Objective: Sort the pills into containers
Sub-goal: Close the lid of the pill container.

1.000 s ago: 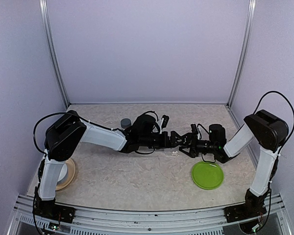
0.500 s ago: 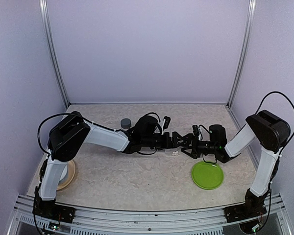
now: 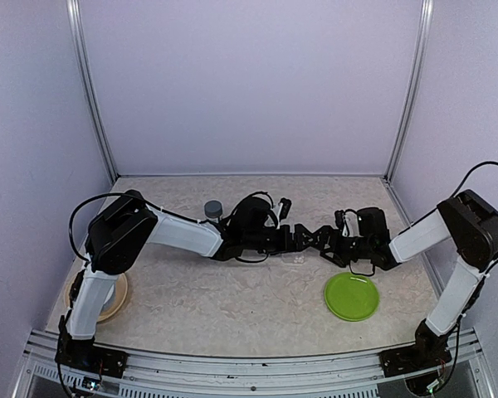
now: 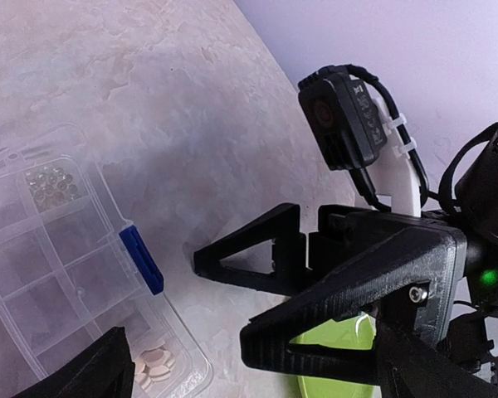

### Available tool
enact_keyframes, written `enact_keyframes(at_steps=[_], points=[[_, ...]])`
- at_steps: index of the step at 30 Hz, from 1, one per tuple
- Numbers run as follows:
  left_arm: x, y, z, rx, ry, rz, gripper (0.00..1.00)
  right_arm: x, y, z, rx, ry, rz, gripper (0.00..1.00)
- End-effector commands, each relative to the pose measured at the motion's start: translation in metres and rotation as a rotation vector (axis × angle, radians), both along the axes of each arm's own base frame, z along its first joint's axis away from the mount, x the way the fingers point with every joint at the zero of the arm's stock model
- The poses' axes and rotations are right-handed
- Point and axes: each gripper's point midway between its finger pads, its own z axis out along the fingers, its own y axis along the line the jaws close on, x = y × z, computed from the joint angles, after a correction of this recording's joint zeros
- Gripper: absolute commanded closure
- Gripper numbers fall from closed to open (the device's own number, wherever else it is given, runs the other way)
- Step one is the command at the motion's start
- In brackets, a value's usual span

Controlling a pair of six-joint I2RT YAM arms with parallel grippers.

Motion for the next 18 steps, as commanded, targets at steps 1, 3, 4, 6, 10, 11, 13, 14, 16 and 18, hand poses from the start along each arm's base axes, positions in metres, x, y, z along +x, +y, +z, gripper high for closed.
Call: enact_keyframes(at_steps=[1, 3, 4, 6, 10, 11, 13, 14, 16, 18], points=[[-0.016, -0.002, -0.038, 0.095, 0.052, -0.031, 0.01, 0.018, -0.020, 0.012, -0.096, -0.048, -0.090, 0.01], [-0.017, -0.002, -0.040, 0.096, 0.057, -0.032, 0.01, 0.018, -0.024, 0.010, -0.109, -0.046, -0.103, 0.02], [-0.017, -0.002, -0.040, 0.096, 0.057, -0.033, 0.01, 0.017, -0.026, 0.009, -0.110, -0.041, -0.106, 0.01], [-0.017, -0.003, -0.041, 0.098, 0.058, -0.033, 0.01, 0.017, -0.031, 0.007, -0.108, -0.034, -0.122, 0.02], [-0.017, -0.002, -0.045, 0.108, 0.060, -0.032, 0.01, 0.019, -0.042, 0.007, -0.097, -0.029, -0.138, 0.04], [-0.017, -0.002, -0.046, 0.111, 0.060, -0.031, 0.01, 0.021, -0.047, 0.010, -0.091, -0.037, -0.145, 0.05], [-0.017, -0.001, -0.049, 0.120, 0.062, -0.029, 0.01, 0.024, -0.051, 0.018, -0.087, -0.060, -0.145, 0.08], [-0.017, -0.001, -0.049, 0.122, 0.063, -0.028, 0.01, 0.027, -0.051, 0.023, -0.086, -0.074, -0.141, 0.09], [-0.017, -0.001, -0.052, 0.126, 0.067, -0.031, 0.01, 0.030, -0.048, 0.030, -0.094, -0.093, -0.114, 0.11], [-0.018, -0.002, -0.051, 0.117, 0.068, -0.035, 0.01, 0.033, -0.042, 0.037, -0.084, -0.112, -0.073, 0.17]])
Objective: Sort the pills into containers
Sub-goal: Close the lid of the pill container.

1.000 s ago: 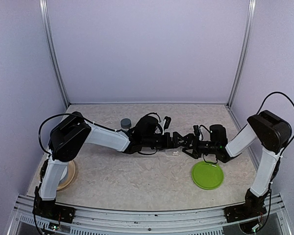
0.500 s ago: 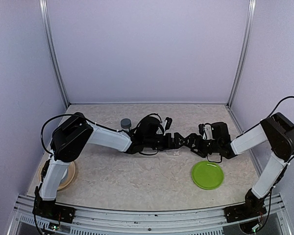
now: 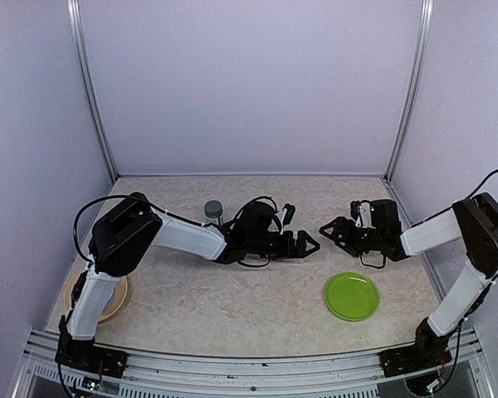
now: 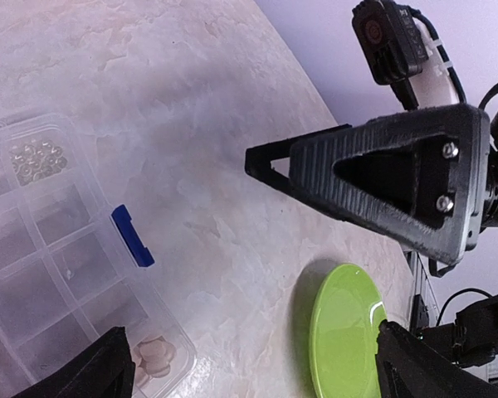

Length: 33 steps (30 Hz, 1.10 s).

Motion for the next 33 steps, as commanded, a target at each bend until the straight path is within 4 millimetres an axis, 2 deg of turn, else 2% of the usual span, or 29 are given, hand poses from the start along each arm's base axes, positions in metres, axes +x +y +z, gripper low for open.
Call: enact_keyframes(at_steps=[1, 7, 11, 14, 20, 33], points=[[-0.009, 0.003, -0.035, 0.075, 0.053, -0.018, 0.01, 0.010, 0.011, 0.027, 0.014, -0.072, 0.086, 0.20], [-0.011, 0.005, -0.030, 0.057, 0.046, -0.020, 0.01, 0.005, 0.033, 0.040, 0.119, -0.113, 0.200, 0.38], [-0.014, 0.006, -0.029, 0.054, 0.043, -0.025, 0.01, 0.003, 0.050, 0.051, 0.169, -0.134, 0.279, 0.43], [-0.014, 0.006, -0.029, 0.049, 0.040, -0.026, 0.01, 0.002, 0.063, 0.054, 0.191, -0.133, 0.328, 0.45], [-0.015, 0.006, -0.025, 0.040, 0.038, -0.028, 0.01, 0.004, 0.077, 0.046, 0.229, -0.095, 0.387, 0.45], [-0.016, 0.005, -0.023, 0.043, 0.030, -0.032, 0.01, 0.007, 0.098, 0.028, 0.212, -0.041, 0.444, 0.46]])
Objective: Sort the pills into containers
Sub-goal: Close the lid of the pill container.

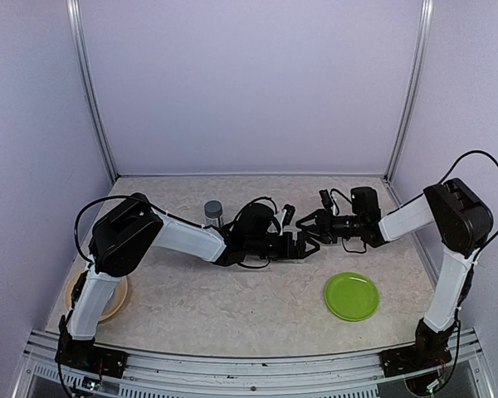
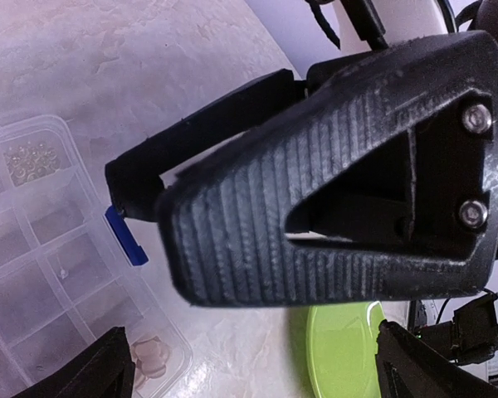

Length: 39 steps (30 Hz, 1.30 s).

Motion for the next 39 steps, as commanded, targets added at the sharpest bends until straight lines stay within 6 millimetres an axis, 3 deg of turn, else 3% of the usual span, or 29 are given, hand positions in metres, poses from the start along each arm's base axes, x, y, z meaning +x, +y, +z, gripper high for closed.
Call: enact_keyframes(at_steps=[1, 14, 39], points=[[-0.014, 0.005, -0.024, 0.065, 0.042, -0.025, 0.01, -0.002, 0.013, 0.000, -0.014, -0.007, 0.048, 0.46], [-0.013, 0.006, -0.022, 0.066, 0.040, -0.026, 0.01, -0.006, 0.003, -0.037, -0.137, 0.048, 0.012, 0.47], [-0.010, 0.008, -0.017, 0.070, 0.029, -0.014, 0.01, -0.010, 0.002, -0.024, -0.130, 0.007, 0.032, 0.46]])
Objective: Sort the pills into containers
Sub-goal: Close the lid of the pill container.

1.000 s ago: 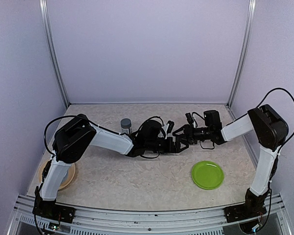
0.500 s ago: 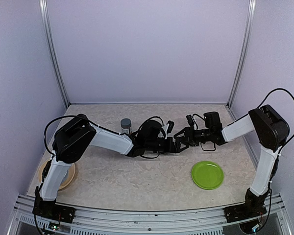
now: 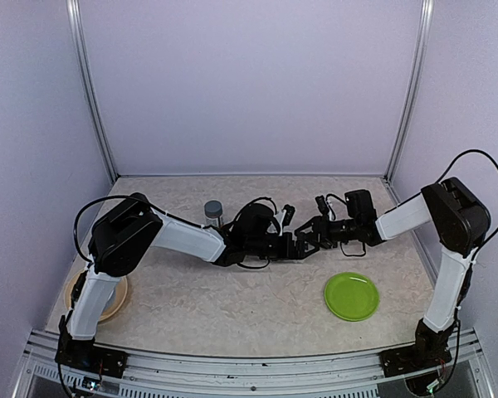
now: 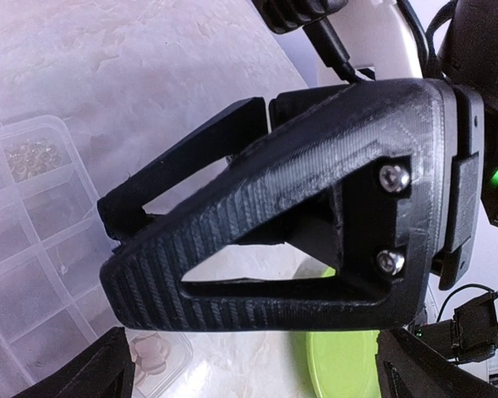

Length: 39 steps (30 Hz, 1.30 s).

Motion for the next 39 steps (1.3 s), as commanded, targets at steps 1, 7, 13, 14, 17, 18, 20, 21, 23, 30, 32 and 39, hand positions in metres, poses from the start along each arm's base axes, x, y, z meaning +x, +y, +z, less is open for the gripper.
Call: enact_keyframes(at_steps=[1, 7, 13, 14, 17, 18, 20, 21, 23, 30, 32, 39], points=[[-0.009, 0.007, -0.019, 0.069, 0.035, -0.009, 0.01, -0.008, 0.001, 0.001, -0.010, 0.005, 0.017, 0.46], [-0.009, 0.007, -0.019, 0.070, 0.035, -0.008, 0.01, -0.007, 0.001, 0.003, -0.011, -0.001, 0.018, 0.46], [-0.009, 0.007, -0.018, 0.068, 0.033, -0.009, 0.01, -0.006, 0.001, 0.006, -0.013, -0.012, 0.019, 0.44], [-0.009, 0.007, -0.018, 0.069, 0.033, -0.009, 0.01, -0.006, 0.001, 0.007, -0.013, -0.015, 0.020, 0.44], [-0.009, 0.008, -0.017, 0.068, 0.031, -0.009, 0.01, -0.006, 0.000, 0.009, -0.017, -0.024, 0.021, 0.41], [-0.009, 0.008, -0.016, 0.067, 0.030, -0.008, 0.01, -0.006, 0.001, 0.010, -0.018, -0.027, 0.023, 0.40], [-0.009, 0.008, -0.014, 0.066, 0.025, -0.007, 0.01, -0.006, 0.000, 0.011, -0.023, -0.031, 0.022, 0.39], [-0.008, 0.009, -0.013, 0.067, 0.023, -0.004, 0.01, -0.005, 0.000, 0.011, -0.027, -0.035, 0.021, 0.38], [-0.007, 0.009, -0.011, 0.070, 0.015, 0.000, 0.01, -0.005, -0.001, 0.012, -0.037, -0.040, 0.019, 0.38], [-0.005, 0.011, -0.013, 0.085, 0.018, 0.007, 0.01, -0.001, -0.008, 0.018, -0.091, -0.071, -0.007, 0.36], [-0.005, 0.011, -0.013, 0.086, 0.017, 0.010, 0.01, 0.000, -0.011, 0.019, -0.107, -0.072, -0.016, 0.36], [-0.002, 0.013, -0.011, 0.088, 0.014, 0.015, 0.01, 0.001, -0.019, 0.011, -0.154, -0.064, -0.033, 0.37]])
